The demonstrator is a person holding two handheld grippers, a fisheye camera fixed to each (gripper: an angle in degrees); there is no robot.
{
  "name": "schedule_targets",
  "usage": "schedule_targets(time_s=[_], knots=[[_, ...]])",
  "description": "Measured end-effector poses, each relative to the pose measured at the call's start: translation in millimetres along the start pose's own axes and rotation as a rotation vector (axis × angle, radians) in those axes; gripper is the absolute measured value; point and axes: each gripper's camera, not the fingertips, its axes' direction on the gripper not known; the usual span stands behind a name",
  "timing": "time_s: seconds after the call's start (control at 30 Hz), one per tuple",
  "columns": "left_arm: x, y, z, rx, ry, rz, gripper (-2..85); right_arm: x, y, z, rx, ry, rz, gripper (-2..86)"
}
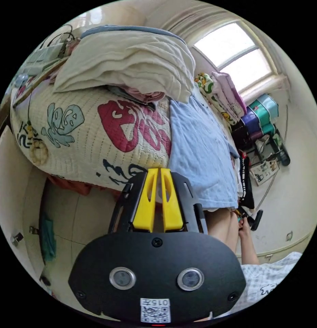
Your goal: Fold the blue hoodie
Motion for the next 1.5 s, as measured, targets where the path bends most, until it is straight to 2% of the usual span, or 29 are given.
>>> schedule_targets(time_s=[0.17,0.23,0.33,0.43,0.53,0.83,1.27,1.5], knots=[[3.7,8.6,-8.9,0.017,0.033,0.031,6.8,-40.9,25.1,7.6,0.046,0.196,-0.119,0.0],[6.4,13.7,-24.5,0.085,0.063,0.022,9.4,-61.0,30.4,13.3,0.029,0.294,-0.151,-0.1],[27.7,19.8,-32.7,0.136,0.018,0.09,11.5,-70.3,38.0,15.8,0.025,0.328,-0.167,-0.1],[38.0,17.9,-11.2,0.025,-0.01,0.109,11.6,-67.2,45.0,12.8,0.032,0.291,-0.149,-0.1],[45.0,25.2,-13.1,0.057,-0.101,0.099,7.7,-61.7,49.8,8.3,0.035,0.243,-0.123,-0.1],[77.8,33.5,-22.7,0.033,-0.158,0.165,0.7,-66.1,63.1,-3.0,0.046,0.245,-0.126,0.0],[132.2,47.8,-17.5,0.01,-0.287,0.252,-0.6,-28.8,68.1,-36.3,0.035,0.066,0.007,-0.4],[193.2,80.8,2.6,0.09,-0.57,0.463,-0.6,-27.2,67.8,-49.9,0.045,0.073,-0.001,-0.4]])
